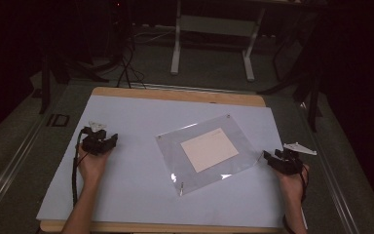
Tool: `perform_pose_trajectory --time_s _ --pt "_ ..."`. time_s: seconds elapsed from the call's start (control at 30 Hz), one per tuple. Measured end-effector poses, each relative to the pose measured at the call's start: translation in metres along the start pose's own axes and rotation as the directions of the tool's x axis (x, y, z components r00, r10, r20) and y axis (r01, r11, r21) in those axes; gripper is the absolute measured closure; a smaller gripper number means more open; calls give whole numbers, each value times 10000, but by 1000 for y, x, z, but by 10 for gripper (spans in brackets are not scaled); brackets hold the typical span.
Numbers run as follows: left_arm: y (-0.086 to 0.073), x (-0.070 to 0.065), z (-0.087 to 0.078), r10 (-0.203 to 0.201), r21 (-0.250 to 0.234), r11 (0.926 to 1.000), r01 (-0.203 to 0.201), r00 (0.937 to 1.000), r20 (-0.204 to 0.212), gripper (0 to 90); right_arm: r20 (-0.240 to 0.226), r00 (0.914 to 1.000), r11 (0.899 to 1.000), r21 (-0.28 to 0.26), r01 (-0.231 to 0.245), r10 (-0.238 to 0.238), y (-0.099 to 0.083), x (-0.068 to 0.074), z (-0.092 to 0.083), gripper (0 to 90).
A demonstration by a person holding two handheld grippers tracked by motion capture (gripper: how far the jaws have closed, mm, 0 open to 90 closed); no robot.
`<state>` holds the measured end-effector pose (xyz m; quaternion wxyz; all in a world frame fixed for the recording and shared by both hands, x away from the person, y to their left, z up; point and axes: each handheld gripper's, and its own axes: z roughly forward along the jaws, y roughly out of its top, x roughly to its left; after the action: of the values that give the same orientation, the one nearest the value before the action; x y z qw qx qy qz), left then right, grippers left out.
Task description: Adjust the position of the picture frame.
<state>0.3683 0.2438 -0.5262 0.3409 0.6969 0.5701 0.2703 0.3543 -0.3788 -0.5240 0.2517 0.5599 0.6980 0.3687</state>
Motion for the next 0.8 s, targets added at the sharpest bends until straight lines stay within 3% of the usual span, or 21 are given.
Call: perform_pose_trajectory --time_s 0.03,0.07,0.1,0.17,0.2,0.27,0.3,0.33,0.4,0.5,0.53,0.57,0.6,0.63,0.77,0.8 --pt "0 0 0 0 0 10000 0 10000 0 519 -35 9999 9999 -77 149 -149 1 1 -2 486" --pt "0 -5 -3 49 -58 10000 -46 9986 523 519 -45 9995 9995 -80 301 -301 1 2 -4 493" --pt "0 -9 -6 128 -113 9999 -120 9969 770 521 -79 9992 9992 -54 389 -390 0 3 -4 508" --pt "0 -9 -6 128 -113 9999 -120 9969 770 522 -273 9983 9987 -10 514 -514 -1 3 -5 508" --pt "-1 -14 -12 345 -328 9990 -310 9929 1139 522 -273 9983 9987 -10 514 -514 -1 3 -5 523" --pt "-3 -19 -17 501 -576 9975 -417 9869 1532 502 -365 9945 9950 143 991 -985 -3 5 -5 562" --pt "-4 -23 -23 657 -834 9952 -510 9806 1848 502 -339 9942 9947 78 1021 -1017 -2 6 -6 562" --pt "-4 -23 -23 657 -834 9952 -510 9806 1848 502 -339 9942 9947 78 1021 -1017 -2 6 -6 562" --pt "-6 -30 -29 921 -934 9930 -718 9675 2353 502 -484 9938 9947 -264 992 -1004 0 7 -10 566" --pt "-8 -44 -32 1517 -896 9871 -1323 9521 2653 503 -503 9916 9920 -473 1171 -1195 3 11 -14 575" --pt "-8 -44 -32 1517 -896 9871 -1323 9521 2653 505 -503 9916 9920 -473 1171 -1195 3 11 -14 575" --pt "-7 -55 -33 1872 -934 9815 -1670 9397 2863 507 -549 9923 9913 -772 1070 -1114 8 11 -20 575" --pt "-7 -55 -33 1872 -934 9815 -1670 9397 2863 510 -637 9924 9904 -958 993 -1057 10 11 -24 576" --pt "-6 -65 -34 2181 -986 9755 -1967 9235 3156 511 -600 9932 9899 -1071 925 -993 12 11 -28 576" --pt "-7 -82 -36 2725 -1191 9620 -2456 8877 3710 514 -852 9921 9864 -1436 796 -924 16 11 -38 584" --pt "-7 -82 -36 2725 -1191 9620 -2456 8877 3710 513 -838 9916 9853 -1478 858 -989 16 12 -38 587"
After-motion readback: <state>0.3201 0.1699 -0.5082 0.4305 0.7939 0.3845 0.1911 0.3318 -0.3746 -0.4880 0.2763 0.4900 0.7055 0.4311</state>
